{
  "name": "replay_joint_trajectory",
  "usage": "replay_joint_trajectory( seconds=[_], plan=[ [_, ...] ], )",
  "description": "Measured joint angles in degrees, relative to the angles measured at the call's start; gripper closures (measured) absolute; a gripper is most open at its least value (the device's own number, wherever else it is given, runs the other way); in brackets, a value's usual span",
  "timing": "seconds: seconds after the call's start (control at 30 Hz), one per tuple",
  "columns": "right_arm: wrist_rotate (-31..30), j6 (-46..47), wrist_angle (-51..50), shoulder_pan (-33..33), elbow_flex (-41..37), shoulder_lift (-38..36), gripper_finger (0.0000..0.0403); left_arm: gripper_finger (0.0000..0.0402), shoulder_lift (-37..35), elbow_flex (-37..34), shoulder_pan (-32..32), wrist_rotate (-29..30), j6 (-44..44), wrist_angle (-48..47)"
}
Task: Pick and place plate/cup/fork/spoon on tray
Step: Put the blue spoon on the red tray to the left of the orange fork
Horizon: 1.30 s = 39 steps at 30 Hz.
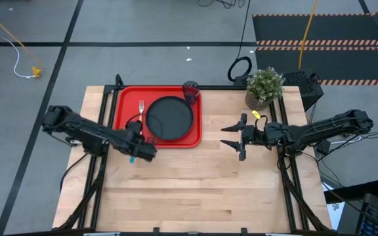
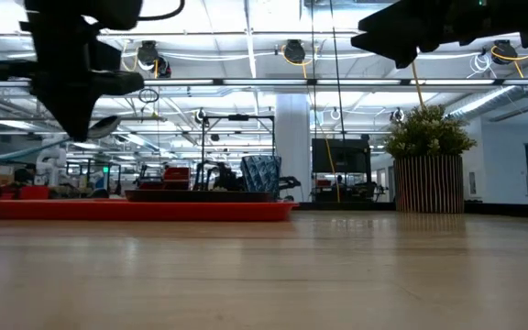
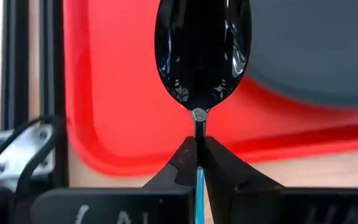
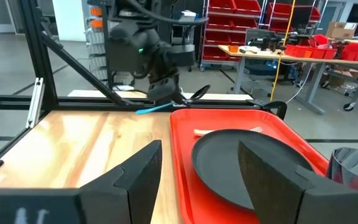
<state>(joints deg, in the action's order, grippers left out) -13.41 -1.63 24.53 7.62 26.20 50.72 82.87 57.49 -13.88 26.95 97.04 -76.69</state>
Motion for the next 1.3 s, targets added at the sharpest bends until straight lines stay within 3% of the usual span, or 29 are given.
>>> replay_joint_trajectory(
  seconds=[0.77, 1.3],
  plan=[
    [0.00, -3.42, -1.00, 0.00, 0.00, 0.00, 0.0200, 0.0386, -0.97, 0.04, 22.94, 8.48, -23.52, 0.53],
    [0.00, -13.67, 0.49, -0.02, 0.00, 0.00, 0.0200, 0.0393, -0.94, -0.02, 37.06, 12.57, -37.05, 9.93]
  ],
)
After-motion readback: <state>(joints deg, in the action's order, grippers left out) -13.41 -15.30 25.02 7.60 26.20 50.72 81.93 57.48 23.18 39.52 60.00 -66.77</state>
